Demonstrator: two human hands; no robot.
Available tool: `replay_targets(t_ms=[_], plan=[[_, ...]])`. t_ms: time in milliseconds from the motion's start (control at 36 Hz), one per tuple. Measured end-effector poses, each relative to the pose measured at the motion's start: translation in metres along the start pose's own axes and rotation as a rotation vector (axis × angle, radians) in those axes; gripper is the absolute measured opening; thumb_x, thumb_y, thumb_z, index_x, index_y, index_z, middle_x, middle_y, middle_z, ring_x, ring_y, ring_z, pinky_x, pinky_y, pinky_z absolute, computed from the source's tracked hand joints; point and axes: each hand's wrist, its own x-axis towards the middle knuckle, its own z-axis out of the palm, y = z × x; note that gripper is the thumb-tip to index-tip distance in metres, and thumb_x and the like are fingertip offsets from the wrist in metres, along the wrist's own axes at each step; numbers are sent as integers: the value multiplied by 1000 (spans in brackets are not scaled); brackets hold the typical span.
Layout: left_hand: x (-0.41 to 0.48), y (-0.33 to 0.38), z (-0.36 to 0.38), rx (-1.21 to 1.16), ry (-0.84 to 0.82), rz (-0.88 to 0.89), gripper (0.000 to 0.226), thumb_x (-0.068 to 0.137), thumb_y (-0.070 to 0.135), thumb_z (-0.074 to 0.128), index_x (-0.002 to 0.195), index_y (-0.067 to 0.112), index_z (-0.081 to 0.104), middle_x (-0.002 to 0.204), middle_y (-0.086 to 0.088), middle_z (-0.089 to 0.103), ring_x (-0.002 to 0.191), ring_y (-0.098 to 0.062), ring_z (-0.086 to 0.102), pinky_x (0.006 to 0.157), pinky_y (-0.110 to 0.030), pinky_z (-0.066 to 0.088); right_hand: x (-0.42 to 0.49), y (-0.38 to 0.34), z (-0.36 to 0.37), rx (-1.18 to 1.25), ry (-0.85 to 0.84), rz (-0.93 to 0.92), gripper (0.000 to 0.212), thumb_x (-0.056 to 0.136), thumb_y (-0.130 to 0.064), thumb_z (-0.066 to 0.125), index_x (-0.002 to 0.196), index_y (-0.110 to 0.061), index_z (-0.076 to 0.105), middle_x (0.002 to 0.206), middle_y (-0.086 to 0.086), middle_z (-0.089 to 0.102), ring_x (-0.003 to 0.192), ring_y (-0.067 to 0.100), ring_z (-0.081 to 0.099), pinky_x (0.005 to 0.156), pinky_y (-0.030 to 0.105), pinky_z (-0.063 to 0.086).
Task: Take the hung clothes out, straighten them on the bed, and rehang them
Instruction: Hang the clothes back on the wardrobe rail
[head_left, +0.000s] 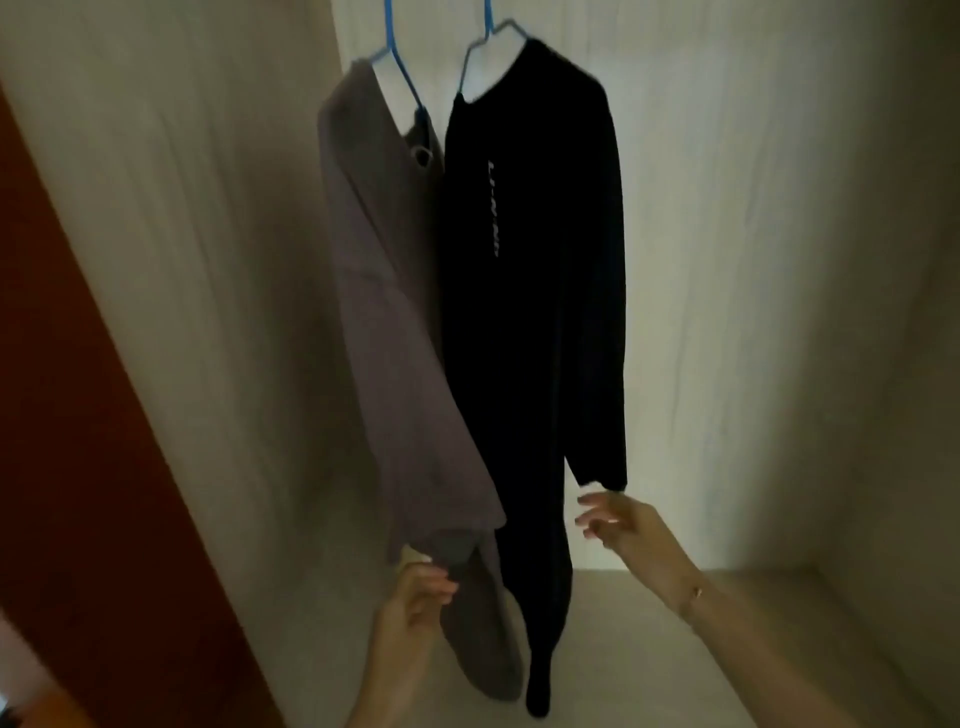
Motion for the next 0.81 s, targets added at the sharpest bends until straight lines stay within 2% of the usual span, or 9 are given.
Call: replay_targets(t_ms=[111, 306, 472, 500, 556, 611, 667, 750, 806], plan=[[-30, -72, 11, 47, -109, -219, 20, 84, -2, 49, 74, 12, 60, 60, 1, 70, 54, 0, 61, 56, -15, 45, -46, 69, 15, 25, 0, 249, 30, 95, 2, 47, 95, -20, 66, 86, -1, 72, 81, 15, 68, 68, 14, 50], [-75, -126, 19, 377, -411, -191, 16, 88, 1, 51, 76, 12, 55, 50, 8, 66, 47, 0, 59, 49, -13, 42, -115, 124, 35, 118, 79, 504, 24, 98, 0, 46, 102, -13, 65, 89, 7, 71, 84, 19, 67, 74, 23, 51], [-90, -156, 0, 394, -723, -192, 12, 89, 13, 53, 78, 16, 56, 53, 7, 67, 54, -6, 63, 53, -17, 42, -166, 151, 66, 227, 260, 698, 22, 97, 0, 46, 106, -11, 63, 93, 10, 69, 88, 22, 64, 74, 27, 49], [-89, -162, -6, 387, -779, -202, 20, 93, 14, 49, 77, 24, 57, 55, 11, 66, 59, -6, 66, 56, -15, 43, -175, 156, 76, 247, 300, 731, 22, 97, -1, 46, 106, -11, 63, 92, 9, 69, 85, 21, 63, 70, 26, 48], [-72, -199, -5, 330, -895, -279, 41, 96, 15, 43, 70, 42, 58, 56, 22, 64, 60, 10, 64, 94, -11, 32, -195, 165, 98, 294, 409, 772, 20, 97, -1, 48, 107, -9, 64, 86, 8, 69, 78, 19, 63, 63, 23, 46], [-59, -243, -12, 409, -997, -253, 56, 97, -2, 35, 80, 37, 72, 73, 10, 74, 51, 5, 61, 72, -15, 30, -219, 167, 125, 343, 514, 800, 18, 95, 1, 51, 104, -8, 64, 78, 6, 68, 69, 15, 62, 55, 17, 46], [-67, -248, -14, 436, -1177, -287, 29, 95, -1, 41, 84, 3, 68, 79, -10, 73, 56, -5, 62, 67, -4, 41, -245, 169, 158, 381, 614, 842, 16, 93, 3, 54, 98, -8, 64, 68, 3, 66, 57, 10, 61, 47, 12, 45], [-96, -214, -32, 415, -1348, -381, 17, 91, 22, 51, 80, 13, 60, 61, 6, 70, 61, -3, 66, 65, -15, 50, -285, 170, 219, 482, 750, 909, 20, 90, 8, 55, 86, -9, 65, 59, 3, 62, 42, 5, 55, 41, 15, 42], [-103, -212, -40, 424, -1376, -403, 18, 95, 16, 48, 81, 12, 57, 56, 6, 68, 54, -6, 62, 57, -20, 45, -312, 172, 268, 486, 814, 946, 29, 87, 10, 55, 74, -15, 64, 57, 3, 59, 42, 5, 52, 44, 20, 42]])
